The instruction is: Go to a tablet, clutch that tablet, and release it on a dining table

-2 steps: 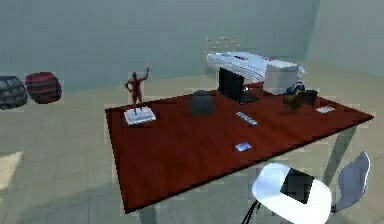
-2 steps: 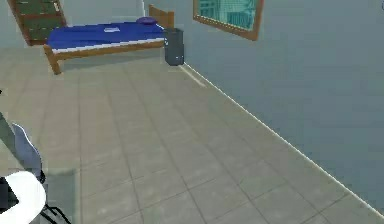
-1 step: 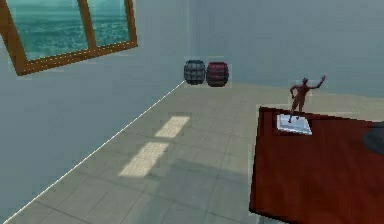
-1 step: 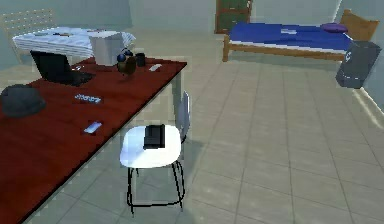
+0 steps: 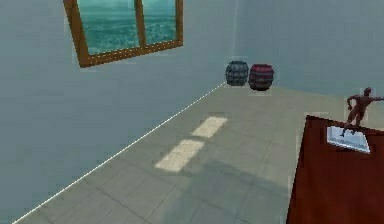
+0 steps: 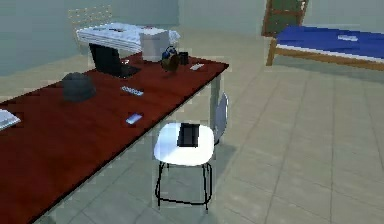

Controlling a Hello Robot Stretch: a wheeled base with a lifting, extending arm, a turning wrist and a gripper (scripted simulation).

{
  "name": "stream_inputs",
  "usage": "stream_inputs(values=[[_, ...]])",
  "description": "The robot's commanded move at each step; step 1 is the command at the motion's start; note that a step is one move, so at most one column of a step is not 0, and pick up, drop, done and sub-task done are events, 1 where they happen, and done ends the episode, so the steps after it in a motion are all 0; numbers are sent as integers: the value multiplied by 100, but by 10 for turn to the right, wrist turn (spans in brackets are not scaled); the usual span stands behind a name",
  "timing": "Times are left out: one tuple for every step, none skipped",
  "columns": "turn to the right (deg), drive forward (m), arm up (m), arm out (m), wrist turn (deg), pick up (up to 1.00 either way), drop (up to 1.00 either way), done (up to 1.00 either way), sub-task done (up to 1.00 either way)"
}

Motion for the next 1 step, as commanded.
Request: stream_inputs(values=[[450, 0, 0, 0, 0, 0, 0, 0, 0]])
